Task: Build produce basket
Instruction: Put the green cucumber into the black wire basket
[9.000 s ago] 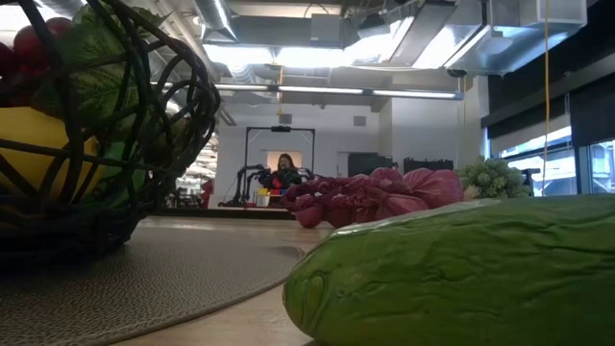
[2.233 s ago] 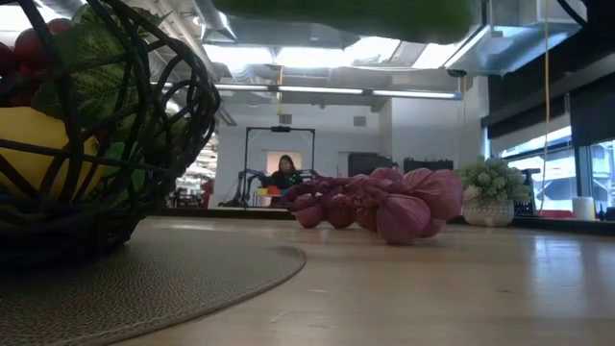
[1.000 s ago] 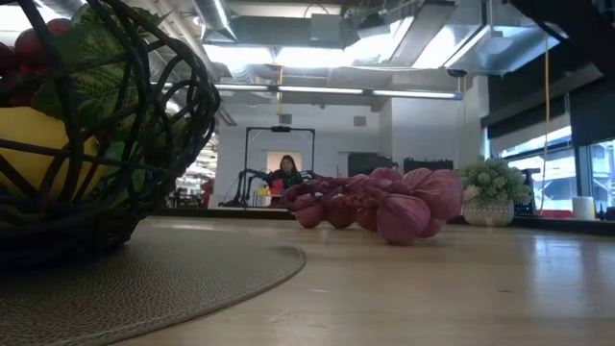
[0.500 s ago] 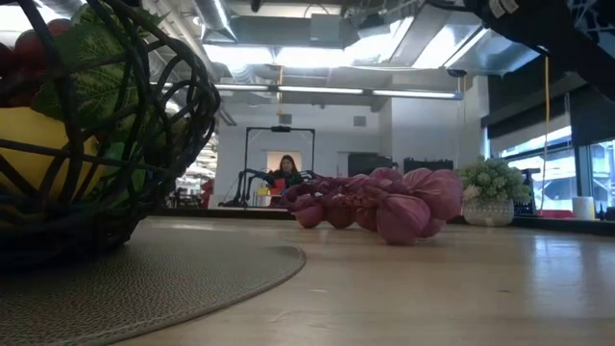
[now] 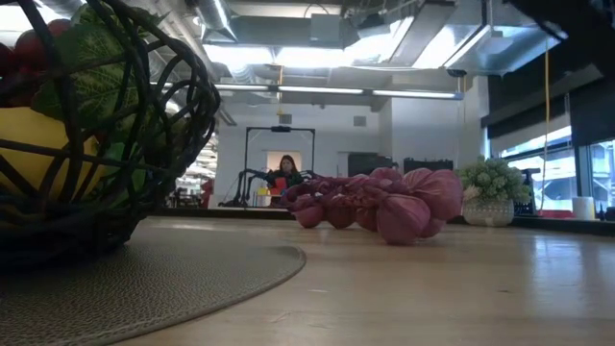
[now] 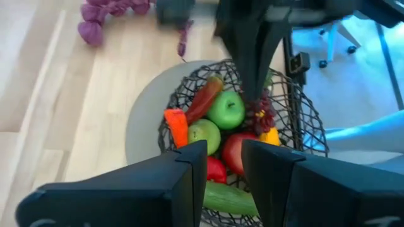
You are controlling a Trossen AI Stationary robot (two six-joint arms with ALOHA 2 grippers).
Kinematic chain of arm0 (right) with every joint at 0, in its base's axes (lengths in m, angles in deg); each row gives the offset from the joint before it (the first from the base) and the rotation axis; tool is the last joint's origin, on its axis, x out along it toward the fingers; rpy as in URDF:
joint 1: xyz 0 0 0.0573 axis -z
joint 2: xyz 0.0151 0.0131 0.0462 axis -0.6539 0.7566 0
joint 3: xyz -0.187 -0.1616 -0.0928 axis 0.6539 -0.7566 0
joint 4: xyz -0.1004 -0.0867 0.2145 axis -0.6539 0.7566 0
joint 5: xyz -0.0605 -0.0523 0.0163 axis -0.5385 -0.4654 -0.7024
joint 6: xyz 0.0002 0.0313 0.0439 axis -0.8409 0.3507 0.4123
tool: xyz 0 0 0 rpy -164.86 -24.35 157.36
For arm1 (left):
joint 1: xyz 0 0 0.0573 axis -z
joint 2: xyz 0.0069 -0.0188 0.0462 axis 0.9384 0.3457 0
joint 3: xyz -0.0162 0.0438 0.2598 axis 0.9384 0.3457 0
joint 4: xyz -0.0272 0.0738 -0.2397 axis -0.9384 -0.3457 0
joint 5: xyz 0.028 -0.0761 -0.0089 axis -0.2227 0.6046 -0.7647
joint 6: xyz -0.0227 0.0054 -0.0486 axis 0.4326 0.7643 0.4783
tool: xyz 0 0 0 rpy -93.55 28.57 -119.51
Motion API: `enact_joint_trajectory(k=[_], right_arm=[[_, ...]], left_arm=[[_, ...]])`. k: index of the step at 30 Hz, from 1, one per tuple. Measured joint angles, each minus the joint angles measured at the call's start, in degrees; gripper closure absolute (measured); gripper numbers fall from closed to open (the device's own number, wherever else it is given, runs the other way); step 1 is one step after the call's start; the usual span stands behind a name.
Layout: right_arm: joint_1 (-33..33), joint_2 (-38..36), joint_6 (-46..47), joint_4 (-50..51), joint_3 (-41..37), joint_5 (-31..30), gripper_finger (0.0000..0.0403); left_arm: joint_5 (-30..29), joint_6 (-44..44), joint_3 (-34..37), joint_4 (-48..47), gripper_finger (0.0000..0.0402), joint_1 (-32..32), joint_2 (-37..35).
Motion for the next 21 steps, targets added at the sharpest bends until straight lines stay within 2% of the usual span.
enact_joint_trajectory(k=[9,13,21], right_arm=[[-1.0,-9.5,4.9,16.2,-0.1,-13.7,0.0403],[-0.5,-13.2,12.4,27.0,-0.1,-20.2,0.0403],[1.8,-20.3,18.8,48.9,0.0,-22.6,0.0403]], left_arm=[[-6.8,0.4,0.0,0.8,0.0314,0.0,1.4],[-8.0,-1.5,0.0,2.9,0.0314,0.0,2.5],[-14.4,-3.2,0.0,3.7,0.0314,-1.5,6.2]])
